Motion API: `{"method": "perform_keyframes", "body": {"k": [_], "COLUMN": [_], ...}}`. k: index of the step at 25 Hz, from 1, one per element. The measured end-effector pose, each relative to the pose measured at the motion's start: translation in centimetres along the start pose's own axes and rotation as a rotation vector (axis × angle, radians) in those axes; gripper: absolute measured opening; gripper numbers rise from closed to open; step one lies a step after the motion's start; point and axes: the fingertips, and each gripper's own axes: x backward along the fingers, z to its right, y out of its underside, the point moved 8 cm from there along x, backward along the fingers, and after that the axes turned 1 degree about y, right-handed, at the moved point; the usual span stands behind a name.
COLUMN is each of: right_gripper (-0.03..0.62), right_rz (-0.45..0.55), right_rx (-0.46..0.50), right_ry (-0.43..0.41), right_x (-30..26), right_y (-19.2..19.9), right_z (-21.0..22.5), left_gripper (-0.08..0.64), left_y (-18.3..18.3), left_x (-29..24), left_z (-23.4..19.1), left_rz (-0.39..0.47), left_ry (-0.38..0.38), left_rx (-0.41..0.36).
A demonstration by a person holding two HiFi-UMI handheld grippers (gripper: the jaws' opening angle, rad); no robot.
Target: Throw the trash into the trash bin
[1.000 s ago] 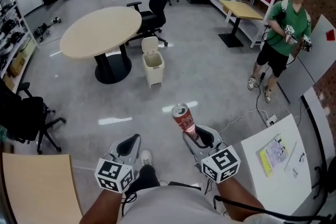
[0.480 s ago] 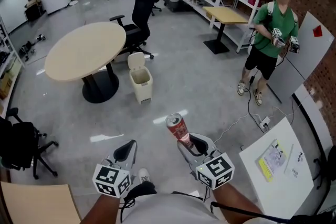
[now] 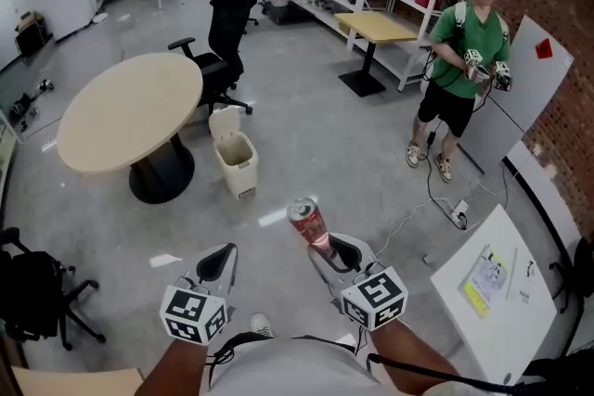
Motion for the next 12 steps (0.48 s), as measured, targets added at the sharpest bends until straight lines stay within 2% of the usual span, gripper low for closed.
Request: {"method": "perform_keyframes", "body": {"k": [7,12], "right_gripper": [0.143,0.143], "right_rz": [0.012,-0.008], "right_rx": [-0.014,-0.006], "right_ry": [0.036,0.027], "right_x": [-4.8,-7.0], "right_y": [-0.9,-1.2], "right_z": [-0.6,-0.6], "left_gripper": [0.008,0.008], "left_y": [-0.3,-0.5], "left_x": [-0.9,-2.4], "left_z": [-4.6,-6.7], "left_rz": [-0.007,-0.006], "left_ry": [0.043,0.044], "left_rx": [-0.021,0.002]}}
